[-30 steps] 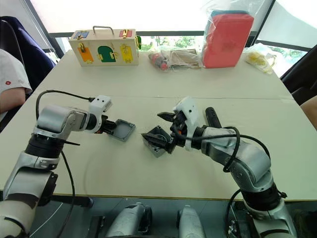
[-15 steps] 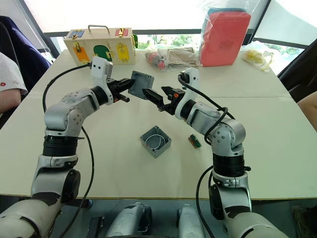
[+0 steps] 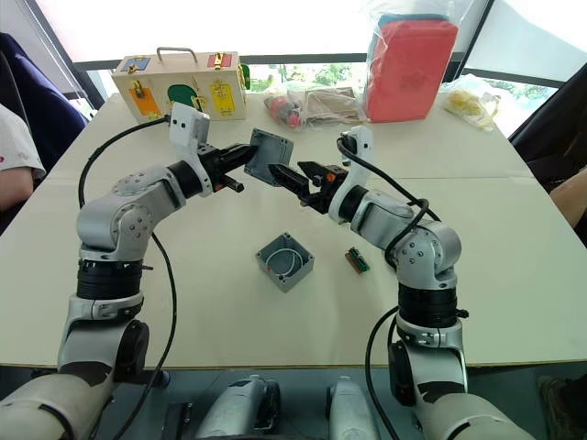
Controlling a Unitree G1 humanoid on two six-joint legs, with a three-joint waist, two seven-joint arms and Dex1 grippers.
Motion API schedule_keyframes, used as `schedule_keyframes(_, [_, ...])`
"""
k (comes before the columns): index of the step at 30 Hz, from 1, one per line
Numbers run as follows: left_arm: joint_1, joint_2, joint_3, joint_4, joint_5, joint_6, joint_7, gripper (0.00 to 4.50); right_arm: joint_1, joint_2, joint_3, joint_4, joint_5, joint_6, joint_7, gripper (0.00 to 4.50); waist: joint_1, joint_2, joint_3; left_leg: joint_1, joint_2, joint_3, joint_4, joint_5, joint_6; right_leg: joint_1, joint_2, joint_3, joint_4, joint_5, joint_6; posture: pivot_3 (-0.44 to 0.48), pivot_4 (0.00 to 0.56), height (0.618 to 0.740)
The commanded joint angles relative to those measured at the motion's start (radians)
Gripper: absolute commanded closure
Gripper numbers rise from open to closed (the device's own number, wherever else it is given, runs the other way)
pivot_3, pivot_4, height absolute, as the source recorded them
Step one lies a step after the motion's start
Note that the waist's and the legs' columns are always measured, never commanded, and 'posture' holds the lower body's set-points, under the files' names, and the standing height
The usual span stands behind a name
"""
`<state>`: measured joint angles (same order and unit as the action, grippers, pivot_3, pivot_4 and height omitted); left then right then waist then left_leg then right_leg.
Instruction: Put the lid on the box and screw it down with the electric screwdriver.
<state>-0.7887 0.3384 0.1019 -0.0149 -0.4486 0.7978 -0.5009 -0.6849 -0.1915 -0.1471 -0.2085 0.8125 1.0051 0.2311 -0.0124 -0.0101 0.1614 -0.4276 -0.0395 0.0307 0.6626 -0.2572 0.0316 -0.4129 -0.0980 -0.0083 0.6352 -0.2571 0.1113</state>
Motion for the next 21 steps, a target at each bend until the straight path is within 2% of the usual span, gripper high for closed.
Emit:
schedule_keyframes(1, [-0.011,0.010,0.018,-0.048,-0.025,-0.006,-0.007,4.50,-0.003,0.013,-0.023,-0.021,0.027,-0.011,-0.002,1.96,0.000,0.000,0.000,0.000,0.000,0.000,0.000,0.000,0.000,0.000,0.000,0.000,0.000,0.000,0.000,0.000,0.150,0.740])
schedule_keyframes(6, [-0.012,0.008,0.023,-0.055,-0.048,-0.002,-0.008,4.50,0.007,0.024,-0.026,-0.028,0.034,-0.008,-0.011,3.64,0.001,0.000,0.000,0.000,0.000,0.000,0.000,0.000,0.000,0.000,0.000,0.000,0.000,0.000,0.000,0.000,0.150,0.740])
schedule_keyframes(7, [-0.011,0.008,0.023,-0.057,-0.052,-0.001,-0.011,4.50,0.009,0.026,-0.028,-0.028,0.038,-0.008,-0.015,4.14,0.001,0.000,0.000,0.000,0.000,0.000,0.000,0.000,0.000,0.000,0.000,0.000,0.000,0.000,0.000,0.000,0.150,0.740])
schedule_keyframes(8, [-0.009,0.009,0.023,-0.060,-0.056,0.000,-0.013,4.50,0.010,0.028,-0.029,-0.029,0.041,-0.008,-0.019,4.35,0.001,0.000,0.000,0.000,0.000,0.000,0.000,0.000,0.000,0.000,0.000,0.000,0.000,0.000,0.000,0.000,0.150,0.740])
schedule_keyframes(12, [0.001,0.018,0.026,-0.067,-0.076,0.021,-0.031,4.50,0.012,0.033,-0.032,-0.032,0.055,-0.006,-0.029,4.35,0.000,0.000,0.000,0.000,0.000,0.000,0.000,0.000,0.000,0.000,0.000,0.000,0.000,0.000,0.000,0.000,0.150,0.740])
schedule_keyframes(16, [0.003,0.043,0.043,-0.073,-0.116,0.047,-0.064,3.24,0.013,0.037,-0.036,-0.033,0.062,-0.014,-0.036,4.35,0.001,0.000,0.000,0.000,0.000,0.000,0.000,0.000,0.000,0.000,0.000,0.000,0.000,0.000,0.000,0.000,0.150,0.740])
schedule_keyframes(19, [0.003,0.065,0.063,-0.078,-0.147,0.062,-0.078,1.94,0.012,0.038,-0.040,-0.034,0.057,-0.025,-0.040,4.35,-0.001,0.000,0.000,0.000,0.000,0.000,0.000,0.000,0.000,0.000,0.000,0.000,0.000,0.000,0.000,0.000,0.150,0.740])
schedule_keyframes(21, [0.009,0.136,0.076,-0.081,-0.190,0.129,-0.133,1.14,0.013,0.026,-0.028,-0.044,0.014,-0.067,-0.038,4.35,-0.002,0.000,0.000,0.000,0.000,0.000,0.000,0.000,0.000,0.000,0.000,0.000,0.000,0.000,0.000,0.000,0.150,0.740])
